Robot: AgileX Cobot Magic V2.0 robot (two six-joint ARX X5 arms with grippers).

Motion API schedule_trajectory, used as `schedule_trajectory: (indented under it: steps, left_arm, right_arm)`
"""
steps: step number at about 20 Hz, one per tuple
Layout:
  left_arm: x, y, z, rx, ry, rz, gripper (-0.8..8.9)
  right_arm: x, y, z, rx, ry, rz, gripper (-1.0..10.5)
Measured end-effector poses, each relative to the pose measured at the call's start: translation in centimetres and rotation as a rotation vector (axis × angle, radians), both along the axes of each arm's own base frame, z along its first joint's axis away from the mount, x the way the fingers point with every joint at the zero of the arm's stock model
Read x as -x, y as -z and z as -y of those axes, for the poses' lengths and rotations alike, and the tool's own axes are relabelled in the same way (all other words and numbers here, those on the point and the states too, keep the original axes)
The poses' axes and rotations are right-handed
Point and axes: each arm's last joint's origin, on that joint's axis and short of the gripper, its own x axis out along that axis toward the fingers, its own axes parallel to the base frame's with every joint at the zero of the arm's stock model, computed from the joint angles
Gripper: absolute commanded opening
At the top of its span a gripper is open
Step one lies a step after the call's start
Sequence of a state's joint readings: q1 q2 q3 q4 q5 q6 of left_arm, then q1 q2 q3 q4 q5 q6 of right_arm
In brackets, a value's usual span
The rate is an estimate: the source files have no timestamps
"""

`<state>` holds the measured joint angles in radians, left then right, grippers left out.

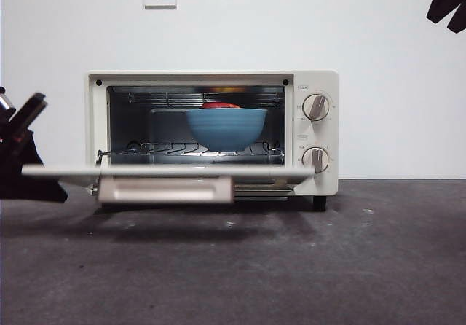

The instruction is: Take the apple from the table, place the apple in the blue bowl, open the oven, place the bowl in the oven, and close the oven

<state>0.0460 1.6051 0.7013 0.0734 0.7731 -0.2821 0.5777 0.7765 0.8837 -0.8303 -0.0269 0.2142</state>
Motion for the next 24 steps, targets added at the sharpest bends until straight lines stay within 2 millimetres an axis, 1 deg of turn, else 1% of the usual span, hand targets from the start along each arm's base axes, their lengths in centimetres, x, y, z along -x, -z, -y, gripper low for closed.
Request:
schedule_trajectory:
  steps: [3, 5, 9, 12, 13, 19, 21, 24]
  left_arm:
    - [-0.6, -0.8, -0.2, 0.091, 0.005, 0.055, 0.06]
    - [-1.1, -1.6, -0.2, 0.135, 0.017, 0.131, 0.06]
    - [-1.9, -2.9, -0.8, 0.174, -0.034, 0.234, 0.06]
    - [-2.9, -4.5, -0.9, 0.160, -0.090, 0.321, 0.06]
    - [-3.0, -4.7, -1.0, 0.161, -0.099, 0.325, 0.06]
    - [-2.8, -4.9, -0.9, 0.182, -0.109, 0.281, 0.07]
    - [-2.4, -5.5, -0.6, 0.185, -0.103, 0.271, 0.07]
    - [-1.4, -7.0, 0.1, 0.180, -0.078, 0.275, 0.07]
  right_arm:
    - [0.0, 0.0, 0.0, 0.000, 0.000, 0.000, 1.4]
    - [0.0, 0.0, 0.0, 0.000, 0.000, 0.000, 1.4]
    - [0.0, 0.0, 0.0, 0.000, 0.000, 0.000, 1.4]
    - [0.0, 0.0, 0.0, -0.003, 0.000, 0.004, 1.4]
    - [0.0, 0.0, 0.0, -0.003, 0.000, 0.004, 1.4]
    - [0.0, -0.1, 0.0, -0.009, -0.005, 0.006, 1.4]
    - [-0.1, -0.2, -0.1, -0.029, -0.024, 0.006, 1.4]
    - [-0.2, -0.4, -0.3, -0.062, -0.048, 0.023, 1.4]
